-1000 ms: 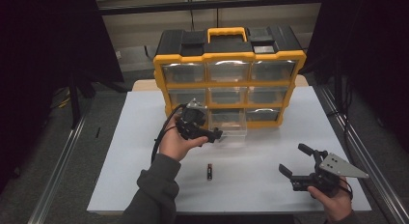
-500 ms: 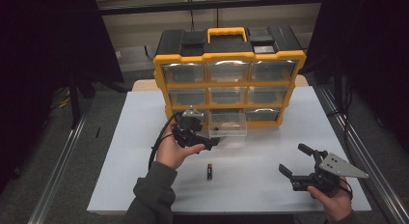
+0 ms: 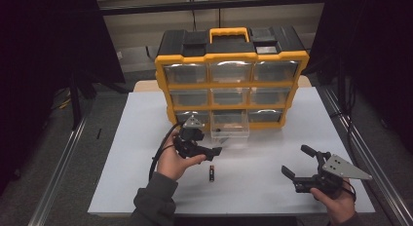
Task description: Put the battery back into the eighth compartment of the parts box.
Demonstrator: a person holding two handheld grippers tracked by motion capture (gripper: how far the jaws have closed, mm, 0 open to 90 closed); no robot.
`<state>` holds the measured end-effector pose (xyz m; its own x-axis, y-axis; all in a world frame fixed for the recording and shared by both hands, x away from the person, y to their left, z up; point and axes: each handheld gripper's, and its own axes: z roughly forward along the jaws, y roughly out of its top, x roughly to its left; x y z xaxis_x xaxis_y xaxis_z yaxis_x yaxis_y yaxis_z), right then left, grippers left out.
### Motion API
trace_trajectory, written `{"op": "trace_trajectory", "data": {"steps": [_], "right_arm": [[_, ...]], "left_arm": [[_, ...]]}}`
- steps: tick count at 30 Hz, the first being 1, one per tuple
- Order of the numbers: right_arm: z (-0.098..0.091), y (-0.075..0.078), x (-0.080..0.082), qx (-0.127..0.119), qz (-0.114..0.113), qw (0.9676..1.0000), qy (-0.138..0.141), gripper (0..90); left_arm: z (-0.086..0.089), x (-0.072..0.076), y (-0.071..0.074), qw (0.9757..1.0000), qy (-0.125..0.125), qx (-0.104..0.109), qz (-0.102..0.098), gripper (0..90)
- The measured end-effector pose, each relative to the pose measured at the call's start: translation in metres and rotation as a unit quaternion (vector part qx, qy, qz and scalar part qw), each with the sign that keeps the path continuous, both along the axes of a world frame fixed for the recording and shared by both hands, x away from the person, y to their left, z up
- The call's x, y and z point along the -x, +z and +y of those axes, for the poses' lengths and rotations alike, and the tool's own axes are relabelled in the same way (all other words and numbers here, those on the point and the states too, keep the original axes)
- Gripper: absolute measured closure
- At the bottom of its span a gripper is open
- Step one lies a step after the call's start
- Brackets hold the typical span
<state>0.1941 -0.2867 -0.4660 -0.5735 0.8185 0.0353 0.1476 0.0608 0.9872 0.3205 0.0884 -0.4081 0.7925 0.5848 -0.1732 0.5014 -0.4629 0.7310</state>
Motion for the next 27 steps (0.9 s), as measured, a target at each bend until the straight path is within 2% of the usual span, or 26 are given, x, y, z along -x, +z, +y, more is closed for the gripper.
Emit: {"op": "trace_trajectory", "data": {"steps": [9,13,20,22,27], "right_arm": [[0.000,0.000,0.000,0.001,-0.001,1.0000,0.001,1.8],[0.000,0.000,0.000,-0.001,0.000,1.0000,-0.001,1.8],[0.000,0.000,0.000,0.004,0.001,1.0000,0.000,1.8],[0.000,0.000,0.000,0.002,0.000,1.0000,-0.001,1.8],[0.000,0.000,0.000,0.004,0.000,1.0000,0.001,2.0]], "left_arm": [[0.006,0.007,-0.014,0.9998,-0.002,0.011,0.016,16.2],[0.008,0.010,-0.020,0.9997,0.000,0.003,0.024,16.2],[0.010,0.014,-0.030,0.9997,-0.003,-0.004,0.024,18.2],[0.010,0.016,-0.034,0.9995,-0.005,-0.012,0.028,19.2],[0.010,0.020,-0.043,0.9992,-0.004,-0.027,0.029,27.3]]}}
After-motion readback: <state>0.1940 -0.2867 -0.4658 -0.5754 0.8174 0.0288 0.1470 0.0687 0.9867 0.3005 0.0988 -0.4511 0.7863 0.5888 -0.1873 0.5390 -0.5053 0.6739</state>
